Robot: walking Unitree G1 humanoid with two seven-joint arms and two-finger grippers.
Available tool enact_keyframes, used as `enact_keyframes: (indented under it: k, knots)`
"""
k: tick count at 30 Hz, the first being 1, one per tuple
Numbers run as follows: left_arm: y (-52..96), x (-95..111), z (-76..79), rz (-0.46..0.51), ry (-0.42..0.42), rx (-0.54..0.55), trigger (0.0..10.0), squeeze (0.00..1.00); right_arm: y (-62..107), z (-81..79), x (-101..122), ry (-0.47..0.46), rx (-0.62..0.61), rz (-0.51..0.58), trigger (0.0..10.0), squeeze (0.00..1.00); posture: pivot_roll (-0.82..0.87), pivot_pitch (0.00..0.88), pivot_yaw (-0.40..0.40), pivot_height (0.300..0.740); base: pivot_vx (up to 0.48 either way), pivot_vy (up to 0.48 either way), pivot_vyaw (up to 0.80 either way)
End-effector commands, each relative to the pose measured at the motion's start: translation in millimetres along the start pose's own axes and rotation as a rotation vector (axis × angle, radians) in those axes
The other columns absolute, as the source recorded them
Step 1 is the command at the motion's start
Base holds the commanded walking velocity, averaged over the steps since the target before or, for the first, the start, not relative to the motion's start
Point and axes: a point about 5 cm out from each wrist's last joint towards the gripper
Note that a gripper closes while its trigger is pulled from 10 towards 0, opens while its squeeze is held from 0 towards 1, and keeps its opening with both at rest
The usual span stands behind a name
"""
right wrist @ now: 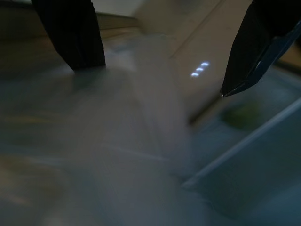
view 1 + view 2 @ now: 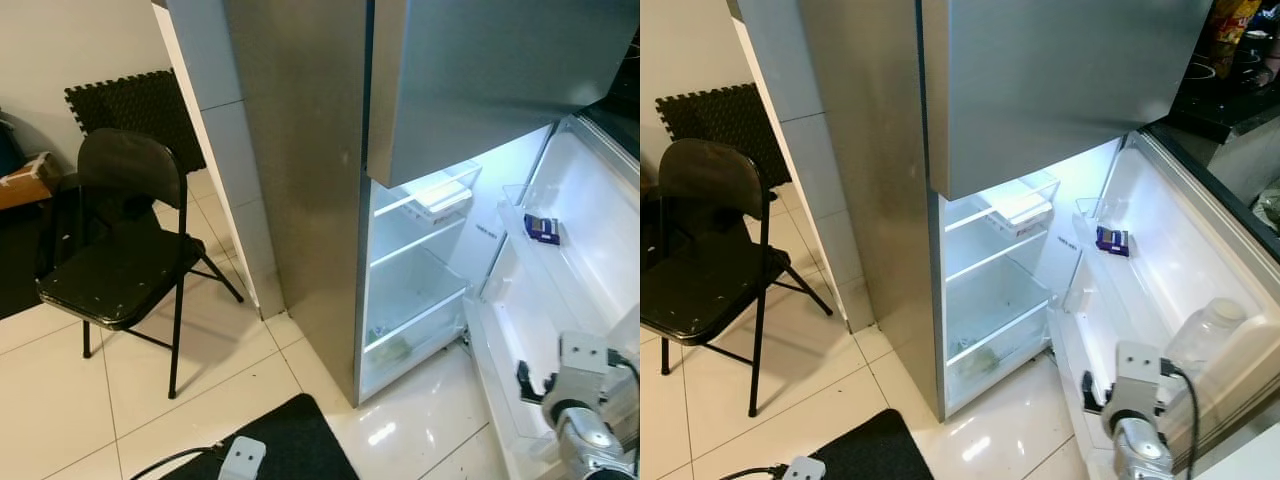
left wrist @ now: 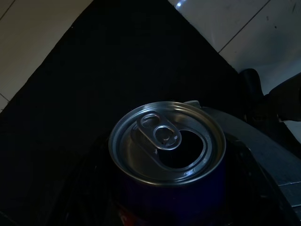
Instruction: Restocking fridge
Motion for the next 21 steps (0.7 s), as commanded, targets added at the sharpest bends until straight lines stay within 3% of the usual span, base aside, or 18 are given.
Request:
enact_keyframes:
  k: [1,4,14,21]
  knots:
    - [-1.5,0,8.8,0.003,0.009,-0.028,10.0,0.0,-3.4,7.2,13,0.025,-0.052,0.054,10.0,0.0,0.0,0.0,-0.007,0.74,0.0,0.0,0.0]
    - [-1.6,0,9.0,0.004,0.01,-0.029,10.0,0.0,-3.0,17.7,16,0.043,-0.107,0.067,10.0,0.0,-0.01,0.0,-0.005,0.74,0.0,0.0,0.0]
    - [-1.6,0,9.4,0.002,0.01,-0.03,10.0,0.0,-1.3,25.8,15,0.054,-0.144,0.066,10.0,0.0,0.0,0.0,-0.005,0.74,0.0,0.0,0.0]
    - [-1.5,-1,9.7,0.002,0.007,-0.031,10.0,0.0,0.4,42.2,21,0.088,-0.237,0.102,10.0,0.0,-0.01,0.0,-0.001,0.74,0.0,0.0,0.0]
Point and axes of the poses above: a point about 5 cm out from each wrist's last joint towards the gripper, its own y axis pointing back from the gripper into the wrist, its own x axis along the axis of the wrist's last joint, z = x × y, and after that the axes turned 13 degrees about -y, right-handed
